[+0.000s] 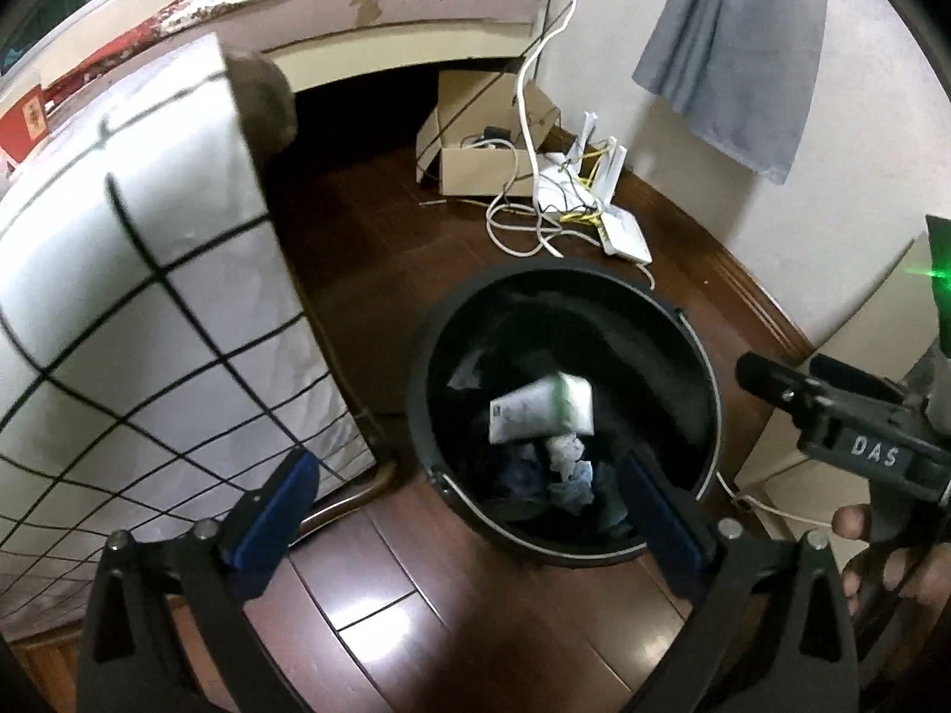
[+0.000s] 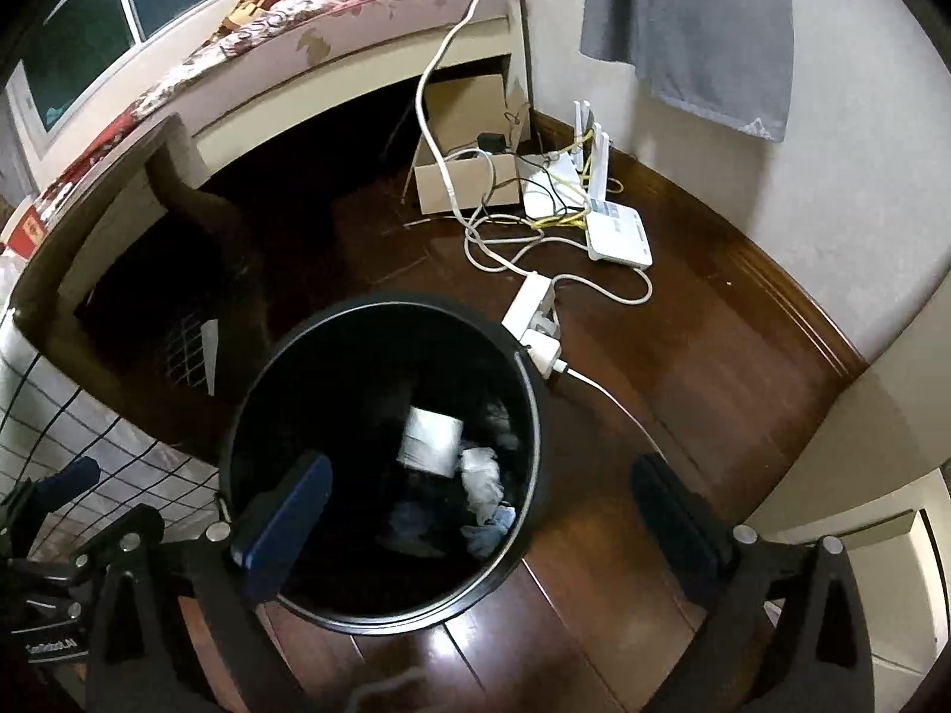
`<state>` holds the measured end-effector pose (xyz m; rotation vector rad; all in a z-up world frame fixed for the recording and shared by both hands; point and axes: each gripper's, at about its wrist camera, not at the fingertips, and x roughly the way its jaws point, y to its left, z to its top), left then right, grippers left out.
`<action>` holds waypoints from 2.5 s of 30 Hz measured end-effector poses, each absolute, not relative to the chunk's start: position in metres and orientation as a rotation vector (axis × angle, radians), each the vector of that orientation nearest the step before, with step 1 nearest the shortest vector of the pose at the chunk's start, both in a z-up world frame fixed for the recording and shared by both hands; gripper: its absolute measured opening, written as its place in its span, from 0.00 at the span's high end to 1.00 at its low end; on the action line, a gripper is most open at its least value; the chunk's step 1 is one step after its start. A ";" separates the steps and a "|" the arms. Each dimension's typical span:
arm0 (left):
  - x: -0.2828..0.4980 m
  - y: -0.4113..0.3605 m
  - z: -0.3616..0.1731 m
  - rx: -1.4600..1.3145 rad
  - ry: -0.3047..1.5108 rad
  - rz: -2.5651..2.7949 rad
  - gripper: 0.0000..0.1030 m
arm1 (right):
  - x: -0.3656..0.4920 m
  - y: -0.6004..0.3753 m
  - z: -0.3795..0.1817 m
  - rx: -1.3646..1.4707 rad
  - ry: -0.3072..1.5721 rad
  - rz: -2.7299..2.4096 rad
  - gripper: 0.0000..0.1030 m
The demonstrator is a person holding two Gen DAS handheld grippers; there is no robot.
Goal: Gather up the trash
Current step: 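Carry the carton and tissue over the black bin and open both tools, then move both empty tools back over the table items, then grasp the blue knit cloth with the left tool while the right tool grasps the clear plastic bag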
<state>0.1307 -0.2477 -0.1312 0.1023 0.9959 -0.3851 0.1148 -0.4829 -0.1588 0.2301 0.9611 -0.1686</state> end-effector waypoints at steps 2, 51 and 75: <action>0.130 -0.245 -0.127 0.098 0.987 -0.386 0.02 | 0.114 -0.479 -0.156 0.223 0.957 -0.165 0.01; 0.137 0.139 -0.030 -0.214 0.714 0.263 0.01 | 0.197 -0.104 -0.010 -0.106 0.725 0.396 0.01; 0.235 0.200 -0.061 -0.272 0.801 0.182 0.40 | 0.316 -0.013 -0.054 -0.140 0.861 0.429 0.50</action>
